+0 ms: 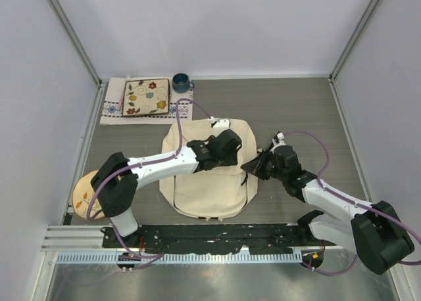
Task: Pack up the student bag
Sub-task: Unzip the student bag at the center of the board.
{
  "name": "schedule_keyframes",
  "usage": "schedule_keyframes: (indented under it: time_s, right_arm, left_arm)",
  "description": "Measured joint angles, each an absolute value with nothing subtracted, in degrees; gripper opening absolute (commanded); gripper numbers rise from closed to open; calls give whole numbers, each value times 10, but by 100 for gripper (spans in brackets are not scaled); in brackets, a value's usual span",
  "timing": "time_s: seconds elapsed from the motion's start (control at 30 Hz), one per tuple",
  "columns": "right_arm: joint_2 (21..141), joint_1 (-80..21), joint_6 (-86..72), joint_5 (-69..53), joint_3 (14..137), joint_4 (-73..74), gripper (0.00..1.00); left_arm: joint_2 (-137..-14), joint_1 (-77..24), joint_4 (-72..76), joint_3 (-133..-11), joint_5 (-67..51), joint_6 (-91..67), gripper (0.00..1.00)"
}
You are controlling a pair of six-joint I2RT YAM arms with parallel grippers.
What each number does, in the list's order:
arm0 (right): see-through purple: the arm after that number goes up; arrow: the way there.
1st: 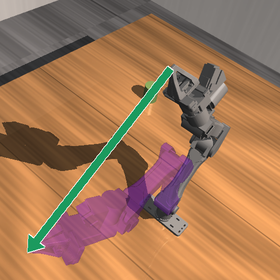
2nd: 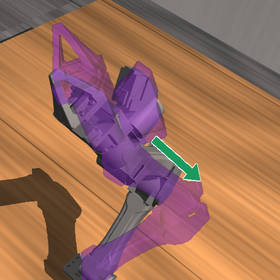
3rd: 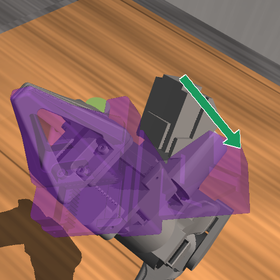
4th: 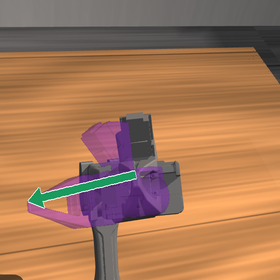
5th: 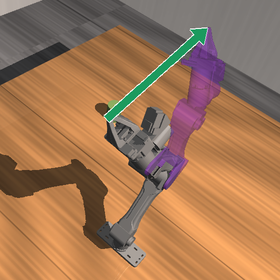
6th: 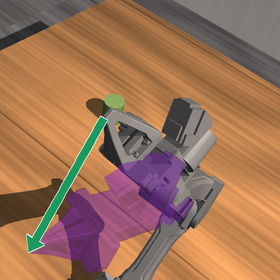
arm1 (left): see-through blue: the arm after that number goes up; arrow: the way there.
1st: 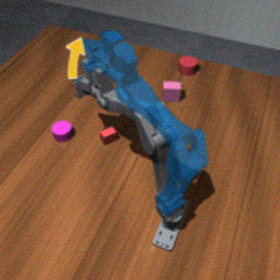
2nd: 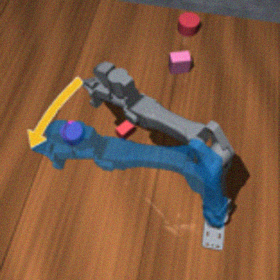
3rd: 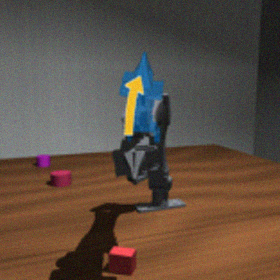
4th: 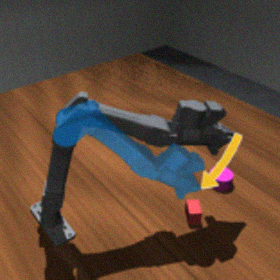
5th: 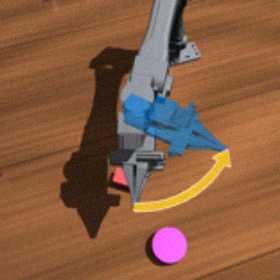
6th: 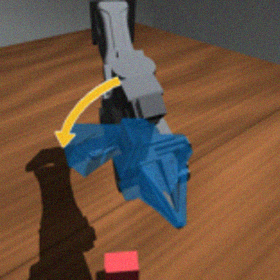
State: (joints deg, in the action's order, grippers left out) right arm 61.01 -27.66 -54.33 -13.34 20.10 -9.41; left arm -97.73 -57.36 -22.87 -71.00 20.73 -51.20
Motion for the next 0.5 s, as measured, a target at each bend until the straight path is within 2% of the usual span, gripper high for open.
schedule_keyframes:
  time_s: [0.13,0.5]
  right_arm:
    - [614,-277,-543,-133,201,-95,1]
    - [615,-277,-542,-134,201,-95,1]
  left_arm:
    - [-981,-574,-224,-710,207,-513,40]
    - [-997,-574,-209,-710,208,-521,31]
